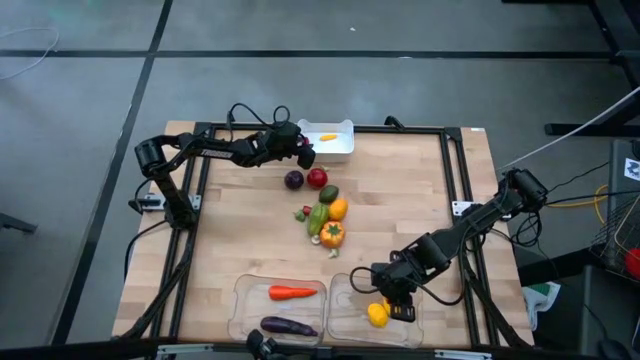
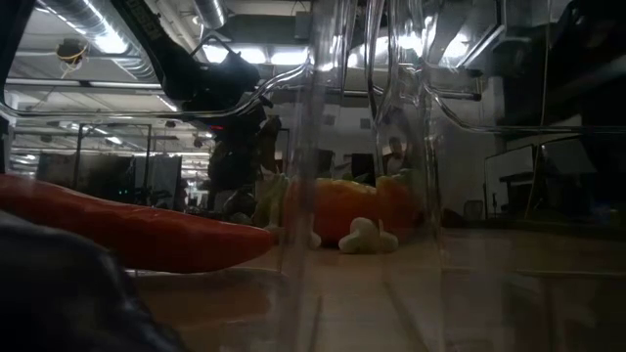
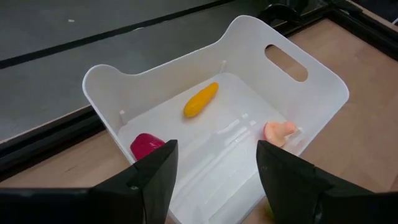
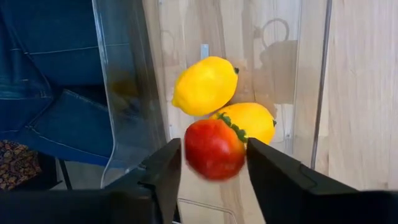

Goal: Sort produce into baskets
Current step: Put the top orange tomato into the right transparent bin, then put the green chili pepper into the white bin

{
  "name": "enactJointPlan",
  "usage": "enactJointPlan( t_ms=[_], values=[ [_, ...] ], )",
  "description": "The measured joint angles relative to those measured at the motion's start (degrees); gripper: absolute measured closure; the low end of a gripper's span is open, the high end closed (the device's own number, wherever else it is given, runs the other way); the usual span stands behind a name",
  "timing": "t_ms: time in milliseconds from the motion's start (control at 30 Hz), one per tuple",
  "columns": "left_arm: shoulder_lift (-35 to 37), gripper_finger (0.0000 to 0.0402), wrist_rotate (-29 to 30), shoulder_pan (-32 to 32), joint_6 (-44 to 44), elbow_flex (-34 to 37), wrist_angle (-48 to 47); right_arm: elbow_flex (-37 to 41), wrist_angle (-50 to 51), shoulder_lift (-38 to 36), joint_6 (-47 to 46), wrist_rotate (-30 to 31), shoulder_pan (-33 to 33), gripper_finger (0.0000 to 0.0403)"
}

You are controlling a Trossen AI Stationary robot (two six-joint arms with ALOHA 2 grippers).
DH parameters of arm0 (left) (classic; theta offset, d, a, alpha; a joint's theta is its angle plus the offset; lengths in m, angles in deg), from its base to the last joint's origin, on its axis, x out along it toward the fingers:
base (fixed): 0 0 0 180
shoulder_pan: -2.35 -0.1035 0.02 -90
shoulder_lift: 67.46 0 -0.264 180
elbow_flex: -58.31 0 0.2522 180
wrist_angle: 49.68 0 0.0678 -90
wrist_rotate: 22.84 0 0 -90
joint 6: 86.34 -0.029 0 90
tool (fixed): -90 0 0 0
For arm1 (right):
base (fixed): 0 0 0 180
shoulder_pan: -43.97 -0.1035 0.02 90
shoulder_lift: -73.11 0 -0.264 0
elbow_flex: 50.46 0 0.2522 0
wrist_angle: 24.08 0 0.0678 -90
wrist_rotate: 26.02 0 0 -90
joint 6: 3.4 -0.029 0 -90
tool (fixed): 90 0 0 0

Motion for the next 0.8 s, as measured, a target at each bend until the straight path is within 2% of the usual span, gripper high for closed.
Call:
enactJointPlan(
  t_ms=[133,233,500,667,800],
  values=[
    [0.0,0.0187,0.0,0.0,-0.15,0.0,0.0,0.02,0.06,0.0,0.01,0.04,0.0,0.0187],
    [0.0,0.0187,0.02,0.0,-4.17,0.0,0.0,0.02,0.09,0.0,0.03,0.07,0.0,0.0167],
    [4.59,0.0187,-1.29,1.06,-12.89,0.02,-0.95,0.07,0.48,0.02,0.15,2.38,0.0,0.0156],
    [10.52,0.0187,-3.75,3.57,-18.34,0.02,-10.29,0.07,0.46,0.02,0.5,4.8,0.0,0.0155],
    [14.02,0.0187,-8.5,6.52,-21.52,-0.02,-21.58,0.07,0.46,0.02,1.79,6.0,0.0,0.0155]
  ],
)
